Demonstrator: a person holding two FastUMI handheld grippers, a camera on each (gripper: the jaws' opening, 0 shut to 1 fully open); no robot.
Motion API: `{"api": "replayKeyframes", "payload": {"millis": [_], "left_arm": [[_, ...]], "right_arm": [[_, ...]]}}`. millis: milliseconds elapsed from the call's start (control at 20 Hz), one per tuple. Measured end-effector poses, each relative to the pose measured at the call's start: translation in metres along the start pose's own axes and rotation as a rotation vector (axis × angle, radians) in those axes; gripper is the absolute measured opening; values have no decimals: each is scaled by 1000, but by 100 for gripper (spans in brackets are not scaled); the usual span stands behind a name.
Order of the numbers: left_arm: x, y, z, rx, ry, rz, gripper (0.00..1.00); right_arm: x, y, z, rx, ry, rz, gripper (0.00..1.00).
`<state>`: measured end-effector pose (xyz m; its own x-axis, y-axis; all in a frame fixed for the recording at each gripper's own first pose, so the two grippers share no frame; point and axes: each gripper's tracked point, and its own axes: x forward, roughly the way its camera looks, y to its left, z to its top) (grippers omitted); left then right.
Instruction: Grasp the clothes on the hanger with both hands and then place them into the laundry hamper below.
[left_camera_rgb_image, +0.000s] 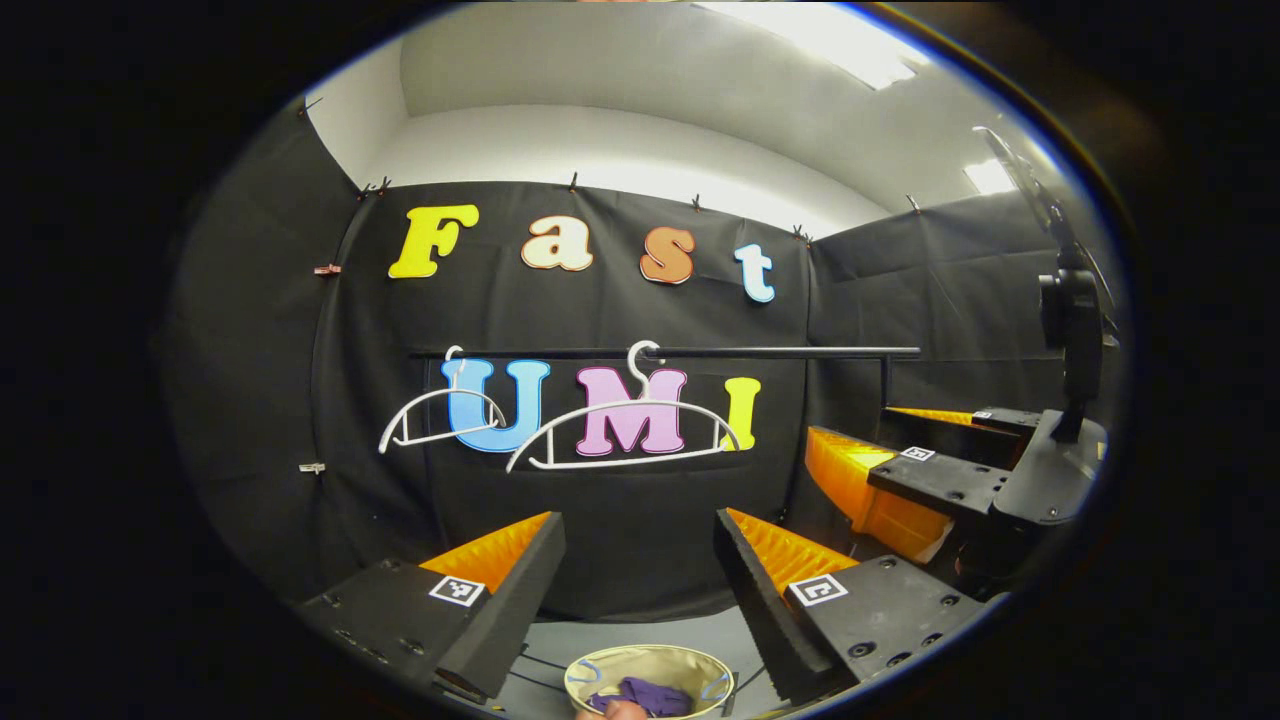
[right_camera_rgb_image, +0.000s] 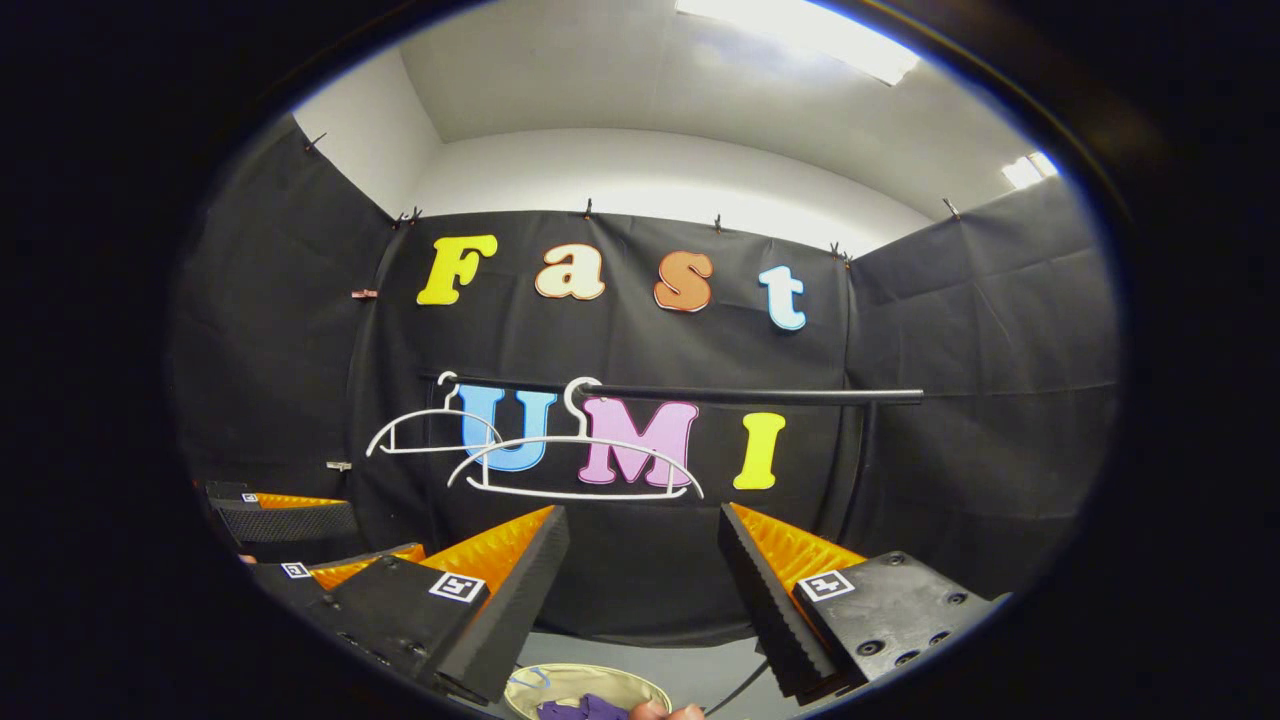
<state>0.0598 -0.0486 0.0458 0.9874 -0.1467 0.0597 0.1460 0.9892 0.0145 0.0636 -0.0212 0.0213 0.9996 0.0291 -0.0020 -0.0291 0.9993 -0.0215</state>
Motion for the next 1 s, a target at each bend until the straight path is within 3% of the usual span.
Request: {"api": "replayKeyframes", "payload": {"millis": [1000], "left_arm": [[-7,6,-6,-15,14,-7,95]], "right_arm": [[-7,5,-5,13,12,-10,97]]}}
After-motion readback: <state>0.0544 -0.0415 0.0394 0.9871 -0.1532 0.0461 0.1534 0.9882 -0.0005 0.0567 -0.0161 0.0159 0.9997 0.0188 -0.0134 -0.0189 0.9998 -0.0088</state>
